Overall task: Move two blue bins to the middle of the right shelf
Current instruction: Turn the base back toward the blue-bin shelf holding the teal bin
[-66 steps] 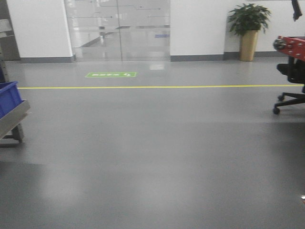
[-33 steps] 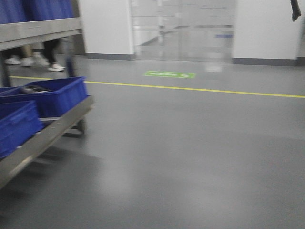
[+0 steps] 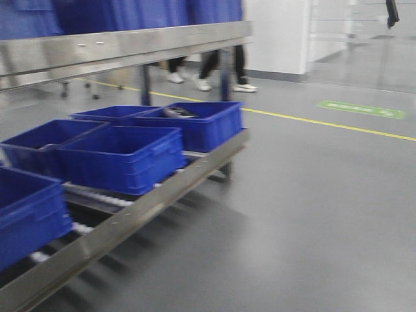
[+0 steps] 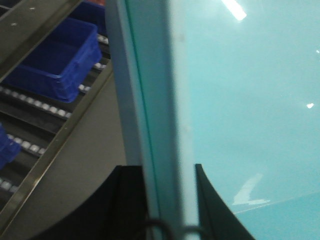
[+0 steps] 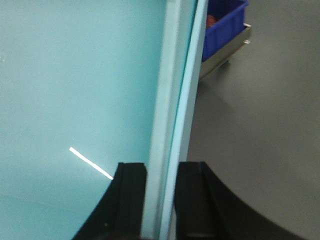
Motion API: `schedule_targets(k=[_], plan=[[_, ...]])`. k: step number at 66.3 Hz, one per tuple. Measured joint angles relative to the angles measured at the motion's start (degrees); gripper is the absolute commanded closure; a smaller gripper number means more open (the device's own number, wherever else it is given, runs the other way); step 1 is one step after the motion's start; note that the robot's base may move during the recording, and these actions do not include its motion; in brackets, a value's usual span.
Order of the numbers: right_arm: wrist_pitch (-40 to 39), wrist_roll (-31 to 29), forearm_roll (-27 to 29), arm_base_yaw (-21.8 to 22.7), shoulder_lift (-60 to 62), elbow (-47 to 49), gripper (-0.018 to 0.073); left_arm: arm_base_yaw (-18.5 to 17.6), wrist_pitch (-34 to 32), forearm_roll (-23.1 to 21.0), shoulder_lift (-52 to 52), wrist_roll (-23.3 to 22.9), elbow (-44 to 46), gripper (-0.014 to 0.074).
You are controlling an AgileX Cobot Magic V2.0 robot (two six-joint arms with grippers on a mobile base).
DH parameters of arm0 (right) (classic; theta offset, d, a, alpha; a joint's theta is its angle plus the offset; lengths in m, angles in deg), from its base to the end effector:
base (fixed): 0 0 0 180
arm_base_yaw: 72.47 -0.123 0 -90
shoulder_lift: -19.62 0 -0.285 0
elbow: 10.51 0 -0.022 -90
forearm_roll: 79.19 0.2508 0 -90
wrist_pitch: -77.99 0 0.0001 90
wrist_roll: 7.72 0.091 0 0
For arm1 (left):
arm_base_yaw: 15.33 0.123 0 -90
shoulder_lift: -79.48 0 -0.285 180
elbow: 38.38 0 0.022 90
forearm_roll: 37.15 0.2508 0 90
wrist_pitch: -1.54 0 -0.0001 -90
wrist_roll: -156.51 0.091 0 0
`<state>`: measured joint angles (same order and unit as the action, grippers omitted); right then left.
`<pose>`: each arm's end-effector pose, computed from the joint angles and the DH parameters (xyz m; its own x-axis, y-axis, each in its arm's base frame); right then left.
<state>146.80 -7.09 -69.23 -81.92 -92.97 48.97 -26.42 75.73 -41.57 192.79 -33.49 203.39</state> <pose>0.3658 0.0758 0.5071 -0.5379 -0.0152 -0.8429 -0.2582 0.9547 0.1476 0.3609 -0.0776 0.5049 -0.6103 -0.0779 -0.7883 0.1349 0.9704 -0.2003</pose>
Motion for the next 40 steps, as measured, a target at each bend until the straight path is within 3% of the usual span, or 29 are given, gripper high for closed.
schedule_targets(k=[40], plan=[[-0.14,0.0,0.0,0.0,0.0,0.0,0.0713,0.0,0.0,0.0,0.0,0.0,0.0,0.0707]])
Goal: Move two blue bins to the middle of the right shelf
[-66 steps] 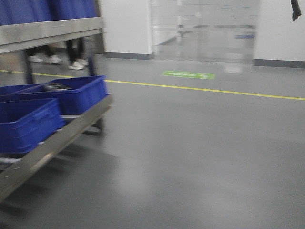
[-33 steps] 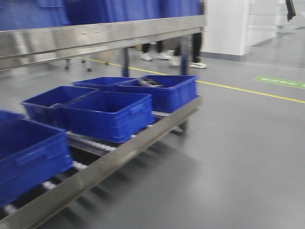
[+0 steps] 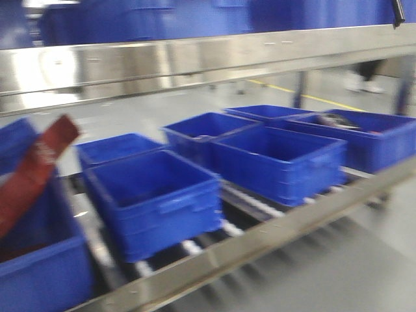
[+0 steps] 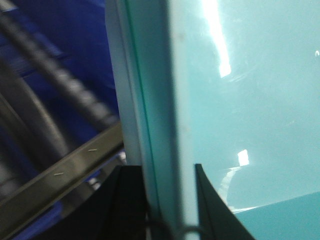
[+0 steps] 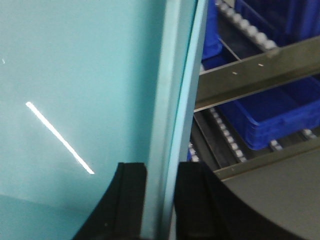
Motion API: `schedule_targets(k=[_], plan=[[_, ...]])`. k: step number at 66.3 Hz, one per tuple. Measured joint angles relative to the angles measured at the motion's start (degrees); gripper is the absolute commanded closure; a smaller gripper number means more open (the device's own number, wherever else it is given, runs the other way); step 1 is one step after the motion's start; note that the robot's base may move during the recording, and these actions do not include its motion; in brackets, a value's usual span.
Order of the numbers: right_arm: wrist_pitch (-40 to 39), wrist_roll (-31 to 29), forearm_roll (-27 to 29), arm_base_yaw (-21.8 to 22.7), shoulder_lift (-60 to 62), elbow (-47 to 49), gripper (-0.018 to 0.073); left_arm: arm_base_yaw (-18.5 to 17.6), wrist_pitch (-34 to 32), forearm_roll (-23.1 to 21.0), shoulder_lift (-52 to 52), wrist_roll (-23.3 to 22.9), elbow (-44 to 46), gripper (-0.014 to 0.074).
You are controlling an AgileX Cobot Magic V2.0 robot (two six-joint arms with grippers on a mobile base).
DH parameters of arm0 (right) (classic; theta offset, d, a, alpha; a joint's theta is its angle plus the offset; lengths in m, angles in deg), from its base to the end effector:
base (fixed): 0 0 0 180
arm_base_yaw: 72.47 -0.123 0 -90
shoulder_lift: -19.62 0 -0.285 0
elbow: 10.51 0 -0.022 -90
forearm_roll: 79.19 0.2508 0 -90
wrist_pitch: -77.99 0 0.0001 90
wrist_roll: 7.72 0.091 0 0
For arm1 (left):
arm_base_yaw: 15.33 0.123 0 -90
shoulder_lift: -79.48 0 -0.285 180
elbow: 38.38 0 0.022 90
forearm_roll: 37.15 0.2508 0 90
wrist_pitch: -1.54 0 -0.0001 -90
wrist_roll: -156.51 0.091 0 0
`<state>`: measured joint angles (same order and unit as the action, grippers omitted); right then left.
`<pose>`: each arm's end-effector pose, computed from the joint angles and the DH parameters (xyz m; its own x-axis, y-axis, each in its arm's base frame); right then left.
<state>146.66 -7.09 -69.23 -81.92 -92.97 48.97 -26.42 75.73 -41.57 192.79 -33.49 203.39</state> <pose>0.3659 0.0758 0.5073 -0.5360 -0.0145 -0.8441 -0.2583 0.9547 0.1476 0.3609 -0.0776 0.5049 -0.6103 -0.0779 -0.7883 0.1349 0.9704 -0.2003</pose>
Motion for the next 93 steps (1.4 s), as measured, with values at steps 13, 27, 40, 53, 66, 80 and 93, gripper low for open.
schedule_targets(k=[13,27,40,53,66,80,93], plan=[[-0.04,0.0,0.0,0.0,0.0,0.0,0.0713,0.0,0.0,0.0,0.0,0.0,0.0,0.0707],[-0.14,0.0,0.0,0.0,0.0,0.0,0.0713,0.0,0.0,0.0,0.0,0.0,0.0,0.0707],[-0.18,0.0,0.1,0.0,0.0,0.0,0.0713,0.0,0.0,0.0,0.0,0.0,0.0,0.0707],[-0.27,0.0,0.13,0.0,0.0,0.0,0.0713,0.04,0.0,0.0,0.0,0.0,0.0,0.0707],[-0.27,0.0,0.13,0.0,0.0,0.0,0.0713,0.04,0.0,0.0,0.0,0.0,0.0,0.0707],[-0.27,0.0,0.13,0.0,0.0,0.0,0.0713,0.04,0.0,0.0,0.0,0.0,0.0,0.0707],[-0.27,0.0,0.13,0.0,0.0,0.0,0.0713,0.04,0.0,0.0,0.0,0.0,0.0,0.0707]])
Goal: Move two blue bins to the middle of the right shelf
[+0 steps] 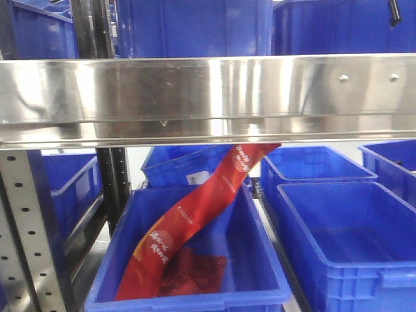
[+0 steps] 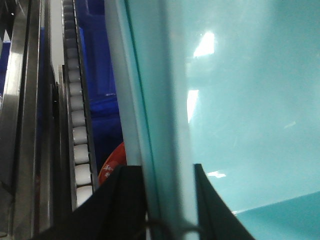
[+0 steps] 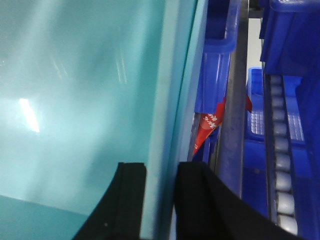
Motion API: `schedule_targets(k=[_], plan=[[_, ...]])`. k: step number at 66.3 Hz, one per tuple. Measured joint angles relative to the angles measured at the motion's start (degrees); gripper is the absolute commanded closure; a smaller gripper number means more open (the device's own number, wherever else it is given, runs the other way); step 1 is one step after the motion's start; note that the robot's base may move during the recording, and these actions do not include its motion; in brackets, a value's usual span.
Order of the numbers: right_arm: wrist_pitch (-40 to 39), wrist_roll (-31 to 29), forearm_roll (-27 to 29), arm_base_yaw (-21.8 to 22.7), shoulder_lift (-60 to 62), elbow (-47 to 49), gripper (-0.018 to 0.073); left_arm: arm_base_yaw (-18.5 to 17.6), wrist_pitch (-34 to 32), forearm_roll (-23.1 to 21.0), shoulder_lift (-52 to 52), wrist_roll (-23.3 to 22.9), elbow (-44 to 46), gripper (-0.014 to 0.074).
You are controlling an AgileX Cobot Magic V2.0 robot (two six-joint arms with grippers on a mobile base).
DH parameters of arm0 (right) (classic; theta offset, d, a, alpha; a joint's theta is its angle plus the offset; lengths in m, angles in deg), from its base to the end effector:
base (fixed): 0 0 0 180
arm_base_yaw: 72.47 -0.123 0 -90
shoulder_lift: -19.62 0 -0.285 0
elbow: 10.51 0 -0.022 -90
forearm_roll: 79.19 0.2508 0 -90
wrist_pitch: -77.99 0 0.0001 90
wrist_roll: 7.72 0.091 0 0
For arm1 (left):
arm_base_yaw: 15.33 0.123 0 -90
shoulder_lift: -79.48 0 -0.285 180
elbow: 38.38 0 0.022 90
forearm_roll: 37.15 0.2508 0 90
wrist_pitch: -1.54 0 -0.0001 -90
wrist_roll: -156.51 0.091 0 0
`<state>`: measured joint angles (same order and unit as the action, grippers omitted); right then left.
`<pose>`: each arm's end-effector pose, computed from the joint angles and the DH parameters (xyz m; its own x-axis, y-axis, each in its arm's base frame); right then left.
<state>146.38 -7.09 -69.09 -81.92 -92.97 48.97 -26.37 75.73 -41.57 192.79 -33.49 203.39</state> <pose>0.3661 0.0760 0.5077 -0.5323 -0.0122 -0.8465 -0.2596 0.9541 0.1496 0.3610 -0.0773 0.5049 -0.6102 -0.0784 -0.7883 0.1340 0.9705 -0.2003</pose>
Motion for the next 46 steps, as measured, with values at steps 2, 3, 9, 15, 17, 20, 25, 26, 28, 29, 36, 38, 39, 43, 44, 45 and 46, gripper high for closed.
schedule_targets(k=[2,3,9,15,17,20,25,26,28,29,36,38,39,43,44,45,46], plan=[[0.0,0.0,0.0,0.0,0.0,0.0,0.0713,0.0,0.0,0.0,0.0,0.0,0.0,0.0707],[0.0,0.0,0.0,0.0,0.0,0.0,0.0713,0.0,0.0,0.0,0.0,0.0,0.0,0.0707],[-0.12,0.0,0.0,0.0,0.0,0.0,0.0713,0.0,0.0,0.0,0.0,0.0,0.0,0.0707],[-0.12,0.0,0.0,0.0,0.0,0.0,0.0713,0.0,0.0,0.0,0.0,0.0,0.0,0.0707],[-0.12,0.0,0.0,0.0,0.0,0.0,0.0713,0.0,0.0,0.0,0.0,0.0,0.0,0.0707],[-0.23,0.0,0.0,0.0,0.0,0.0,0.0713,0.0,0.0,0.0,0.0,0.0,0.0,0.0707],[-0.23,0.0,0.0,0.0,0.0,0.0,0.0713,0.0,0.0,0.0,0.0,0.0,0.0,0.0707],[-0.23,0.0,0.0,0.0,0.0,0.0,0.0713,0.0,0.0,0.0,0.0,0.0,0.0,0.0707],[-0.23,0.0,0.0,0.0,0.0,0.0,0.0713,0.0,0.0,0.0,0.0,0.0,0.0,0.0707],[-0.23,0.0,0.0,0.0,0.0,0.0,0.0713,0.0,0.0,0.0,0.0,0.0,0.0,0.0707],[-0.23,0.0,0.0,0.0,0.0,0.0,0.0713,0.0,0.0,0.0,0.0,0.0,0.0,0.0707],[-0.23,0.0,0.0,0.0,0.0,0.0,0.0713,0.0,0.0,0.0,0.0,0.0,0.0,0.0707],[-0.23,0.0,0.0,0.0,0.0,0.0,0.0713,0.0,0.0,0.0,0.0,0.0,0.0,0.0707],[-0.23,0.0,0.0,0.0,0.0,0.0,0.0713,0.0,0.0,0.0,0.0,0.0,0.0,0.0707],[-0.23,0.0,0.0,0.0,0.0,0.0,0.0713,0.0,0.0,0.0,0.0,0.0,0.0,0.0707],[-0.23,0.0,0.0,0.0,0.0,0.0,0.0713,0.0,0.0,0.0,0.0,0.0,0.0,0.0707],[-0.23,0.0,0.0,0.0,0.0,0.0,0.0713,0.0,0.0,0.0,0.0,0.0,0.0,0.0707]])
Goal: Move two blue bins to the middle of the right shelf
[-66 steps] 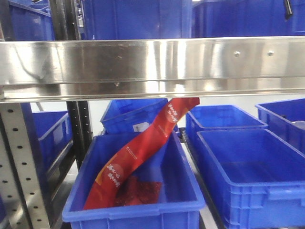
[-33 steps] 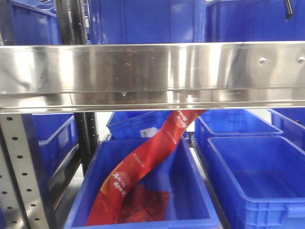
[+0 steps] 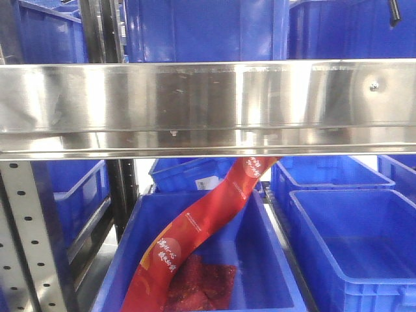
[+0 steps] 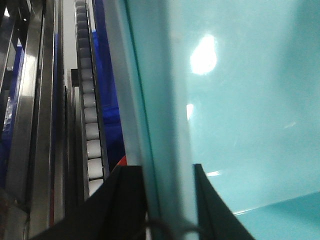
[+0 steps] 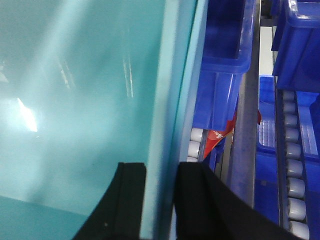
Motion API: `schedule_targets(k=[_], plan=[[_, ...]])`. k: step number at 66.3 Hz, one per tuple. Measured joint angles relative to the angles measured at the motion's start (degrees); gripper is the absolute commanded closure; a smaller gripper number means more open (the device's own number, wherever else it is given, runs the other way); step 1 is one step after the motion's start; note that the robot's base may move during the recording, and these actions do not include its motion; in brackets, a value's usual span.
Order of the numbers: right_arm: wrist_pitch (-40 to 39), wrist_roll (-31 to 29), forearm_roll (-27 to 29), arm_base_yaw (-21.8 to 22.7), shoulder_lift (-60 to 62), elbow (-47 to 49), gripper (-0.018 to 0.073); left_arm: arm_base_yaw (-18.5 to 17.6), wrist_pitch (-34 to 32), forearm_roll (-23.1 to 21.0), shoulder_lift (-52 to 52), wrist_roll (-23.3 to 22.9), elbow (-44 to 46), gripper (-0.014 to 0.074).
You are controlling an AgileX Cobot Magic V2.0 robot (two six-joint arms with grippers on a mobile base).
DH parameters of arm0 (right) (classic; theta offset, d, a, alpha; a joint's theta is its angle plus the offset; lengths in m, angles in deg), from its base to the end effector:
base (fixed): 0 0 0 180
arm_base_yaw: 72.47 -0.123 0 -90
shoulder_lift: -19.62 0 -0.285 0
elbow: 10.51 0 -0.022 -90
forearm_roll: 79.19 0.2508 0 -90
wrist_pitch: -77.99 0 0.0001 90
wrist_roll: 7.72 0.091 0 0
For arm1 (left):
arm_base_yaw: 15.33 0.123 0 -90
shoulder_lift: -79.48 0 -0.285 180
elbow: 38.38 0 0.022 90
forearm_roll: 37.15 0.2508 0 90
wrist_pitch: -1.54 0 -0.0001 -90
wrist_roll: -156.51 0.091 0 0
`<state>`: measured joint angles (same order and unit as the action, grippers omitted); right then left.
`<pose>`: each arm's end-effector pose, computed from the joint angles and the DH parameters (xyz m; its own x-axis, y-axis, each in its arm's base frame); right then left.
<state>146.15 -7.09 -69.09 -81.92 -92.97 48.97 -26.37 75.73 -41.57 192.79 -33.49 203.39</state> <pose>0.3663 0.0760 0.5080 -0.5290 -0.0109 -0.8485 -0.2597 0.9540 0.1496 0.3610 -0.0773 0.5049 -0.6102 -0.0784 -0.7883 0.1340 0.9705 -0.2003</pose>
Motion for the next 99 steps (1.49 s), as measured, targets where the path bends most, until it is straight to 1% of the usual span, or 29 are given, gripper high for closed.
schedule_targets(k=[42,50,63,75,99], plan=[[0.61,0.0,0.0,0.0,-0.1,0.0,0.0713,0.0,0.14,0.0,0.0,0.0,0.0,0.0707],[3.34,2.32,-0.13,0.0,-1.2,0.22,0.0713,0.0,0.73,0.0,0.37,0.0,0.0,0.0707],[4.1,5.03,-1.18,0.0,-6.08,0.22,0.0713,0.0,0.86,0.62,4.61,0.0,-0.88,0.0707],[4.48,6.61,-2.49,0.0,-8.67,-2.26,0.0713,0.0,0.86,0.36,7.77,0.11,-4.07,0.0707],[4.73,7.66,-2.99,0.0,-10.17,-9.12,0.0713,0.0,-0.4,-0.91,8.35,0.29,-14.46,0.0707]])
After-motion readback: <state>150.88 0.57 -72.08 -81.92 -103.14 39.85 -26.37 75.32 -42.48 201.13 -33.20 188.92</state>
